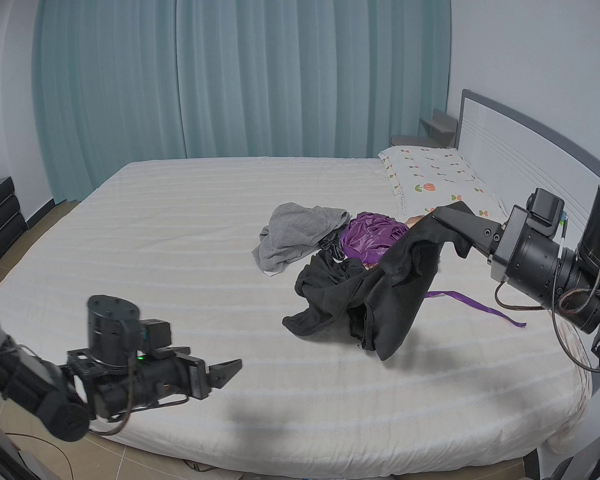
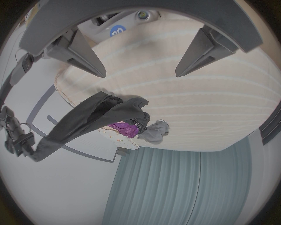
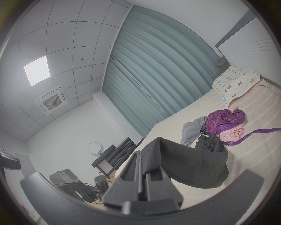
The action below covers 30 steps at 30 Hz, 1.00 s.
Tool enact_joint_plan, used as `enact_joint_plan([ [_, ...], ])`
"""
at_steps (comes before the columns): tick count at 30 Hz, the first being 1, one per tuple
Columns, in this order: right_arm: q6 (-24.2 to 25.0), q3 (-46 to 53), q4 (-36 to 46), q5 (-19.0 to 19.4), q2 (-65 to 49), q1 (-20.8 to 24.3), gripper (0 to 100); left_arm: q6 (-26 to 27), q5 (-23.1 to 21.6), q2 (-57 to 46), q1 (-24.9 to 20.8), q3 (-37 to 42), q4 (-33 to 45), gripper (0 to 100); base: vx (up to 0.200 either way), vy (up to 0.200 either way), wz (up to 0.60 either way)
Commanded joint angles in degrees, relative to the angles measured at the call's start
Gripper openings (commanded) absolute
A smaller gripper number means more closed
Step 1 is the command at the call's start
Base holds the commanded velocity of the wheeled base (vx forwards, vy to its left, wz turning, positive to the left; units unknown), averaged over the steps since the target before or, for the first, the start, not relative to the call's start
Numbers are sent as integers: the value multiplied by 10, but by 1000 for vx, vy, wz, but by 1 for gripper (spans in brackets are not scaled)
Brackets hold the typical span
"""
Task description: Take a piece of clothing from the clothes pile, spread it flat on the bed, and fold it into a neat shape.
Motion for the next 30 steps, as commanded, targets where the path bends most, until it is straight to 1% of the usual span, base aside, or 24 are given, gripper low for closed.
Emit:
enact_joint_plan([
  [1, 0, -10, 0, -1, -15, 21, 0, -63, 73, 244, -98, -107, -108, 100, 0, 0, 0],
  [2, 0, -13, 0, -2, -17, 21, 0, -62, 75, 273, -98, -123, -120, 100, 0, 0, 0],
  [6, 0, -13, 0, 0, -27, 25, 0, -63, 75, 305, -99, -150, -124, 100, 0, 0, 0],
  [7, 0, -12, 1, 0, -35, 37, 0, -67, 74, 322, -100, -166, -125, 100, 0, 0, 0],
  [10, 0, -9, 1, 0, -39, 50, 0, -72, 74, 347, -103, -187, -129, 100, 0, 0, 0],
  [13, 0, -9, 0, -2, -40, 65, 0, -79, 74, 378, -99, -228, -136, 100, 0, 0, 0],
  [20, 0, -13, 1, -9, -46, 65, 0, -80, 66, 426, -103, -285, -135, 100, 0, 0, 0],
  [22, 0, -13, 1, -9, -48, 65, 0, -80, 41, 440, -103, -291, -146, 100, 0, 0, 0],
  [23, 0, -13, 1, -9, -50, 64, 0, -80, 22, 441, -103, -291, -149, 100, 0, 0, 0],
  [24, 0, -14, 1, -9, -50, 63, 0, -80, 20, 441, -103, -292, -150, 100, 0, 0, 0],
  [25, 0, -14, 1, -9, -48, 61, 0, -80, 1, 443, -102, -293, -157, 100, 0, 0, 0],
  [30, 0, -12, 1, -9, -48, 61, 0, -81, -13, 463, -94, -300, -209, 100, 0, 0, 0],
])
